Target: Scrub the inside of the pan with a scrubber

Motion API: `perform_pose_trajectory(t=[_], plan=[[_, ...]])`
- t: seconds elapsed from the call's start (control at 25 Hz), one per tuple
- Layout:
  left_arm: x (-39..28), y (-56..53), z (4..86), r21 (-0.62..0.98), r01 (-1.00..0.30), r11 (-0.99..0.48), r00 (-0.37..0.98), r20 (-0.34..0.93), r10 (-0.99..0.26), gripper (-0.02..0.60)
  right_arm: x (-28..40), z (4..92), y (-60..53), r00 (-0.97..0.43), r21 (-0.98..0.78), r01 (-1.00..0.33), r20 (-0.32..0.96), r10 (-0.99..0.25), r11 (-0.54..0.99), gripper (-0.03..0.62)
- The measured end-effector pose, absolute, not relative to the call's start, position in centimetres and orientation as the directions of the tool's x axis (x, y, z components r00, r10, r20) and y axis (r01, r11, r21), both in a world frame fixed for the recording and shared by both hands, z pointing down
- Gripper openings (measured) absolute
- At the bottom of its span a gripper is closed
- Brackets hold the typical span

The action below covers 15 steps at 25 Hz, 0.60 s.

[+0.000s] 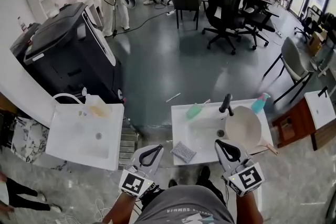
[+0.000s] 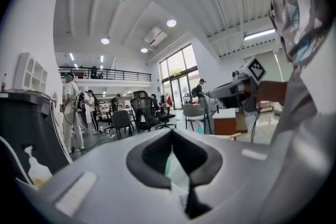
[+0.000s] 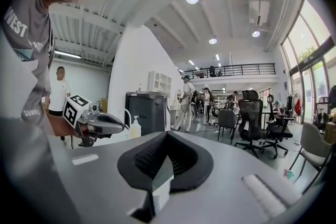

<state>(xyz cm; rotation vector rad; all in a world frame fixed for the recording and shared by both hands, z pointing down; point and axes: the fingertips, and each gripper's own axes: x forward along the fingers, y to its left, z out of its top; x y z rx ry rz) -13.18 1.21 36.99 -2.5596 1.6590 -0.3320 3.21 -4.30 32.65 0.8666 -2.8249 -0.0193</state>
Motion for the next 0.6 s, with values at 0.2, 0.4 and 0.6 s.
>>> perform_pose_trajectory(t=[0.2,0.4,0.6], plan=[[-13.03,1.50,37.00,-0.134,-0.902,-0.409,0.389,0.156,-0.908,0.003,3.23,32.67,-4.44,-0.809,0.061,-0.560,0.177,-0.561,0.826,-0.001],[-12.99,1.58,37.47,-0.145,-0.902,-0.406,0.383,0.160,-0.910,0.003,3.31,33.02,-4.62,-0.810,0.056,-0.558,0.184,-0.558,0.828,-0.002],[-12.80,1.52,37.62,-0.109,-0.910,-0.399,0.378,0.170,-0.910,0.003,3.37,33.46,-4.87,-0.808,0.052,-0.558,0.193,-0.557,0.828,-0.002]])
